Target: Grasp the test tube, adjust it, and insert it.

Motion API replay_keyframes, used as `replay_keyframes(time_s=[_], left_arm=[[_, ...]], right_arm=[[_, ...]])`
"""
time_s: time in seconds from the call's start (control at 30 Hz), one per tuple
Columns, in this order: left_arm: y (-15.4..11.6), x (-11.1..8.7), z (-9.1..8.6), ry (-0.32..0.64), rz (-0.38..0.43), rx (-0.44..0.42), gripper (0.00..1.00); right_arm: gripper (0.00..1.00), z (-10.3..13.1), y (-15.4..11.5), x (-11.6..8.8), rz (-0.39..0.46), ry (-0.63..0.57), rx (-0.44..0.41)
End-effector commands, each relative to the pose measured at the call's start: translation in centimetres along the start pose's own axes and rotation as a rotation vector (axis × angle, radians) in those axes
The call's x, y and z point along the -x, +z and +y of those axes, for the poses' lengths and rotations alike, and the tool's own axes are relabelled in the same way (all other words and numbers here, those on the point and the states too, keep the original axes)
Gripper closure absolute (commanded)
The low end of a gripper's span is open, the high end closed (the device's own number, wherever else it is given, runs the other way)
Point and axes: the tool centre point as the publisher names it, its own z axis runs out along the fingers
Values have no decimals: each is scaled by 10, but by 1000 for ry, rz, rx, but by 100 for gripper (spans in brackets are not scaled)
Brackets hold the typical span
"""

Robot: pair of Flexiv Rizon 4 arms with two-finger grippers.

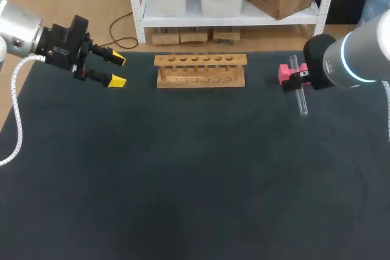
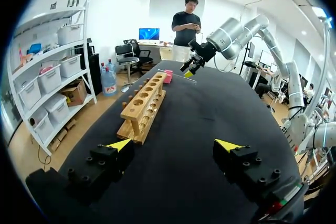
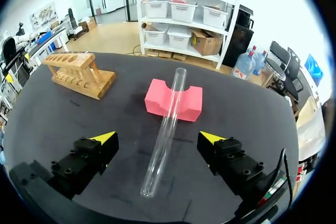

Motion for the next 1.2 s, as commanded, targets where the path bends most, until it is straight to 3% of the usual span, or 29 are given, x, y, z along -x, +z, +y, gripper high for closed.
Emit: replay_keyframes(time_s=[0.03, 0.5, 0.67, 1.2], left_arm=[[0, -1, 1, 1, -1, -2, 0], [0, -1, 1, 1, -1, -2, 0], [0, -1, 1, 1, -1, -2, 0], [0, -1, 1, 1, -1, -2, 0]], right_arm=[[0, -1, 16, -2, -545, 4, 9], [0, -6, 30, -5, -541, 21, -4], [0, -3, 12, -2, -488, -14, -16], [0, -3, 12, -2, -488, -14, -16]])
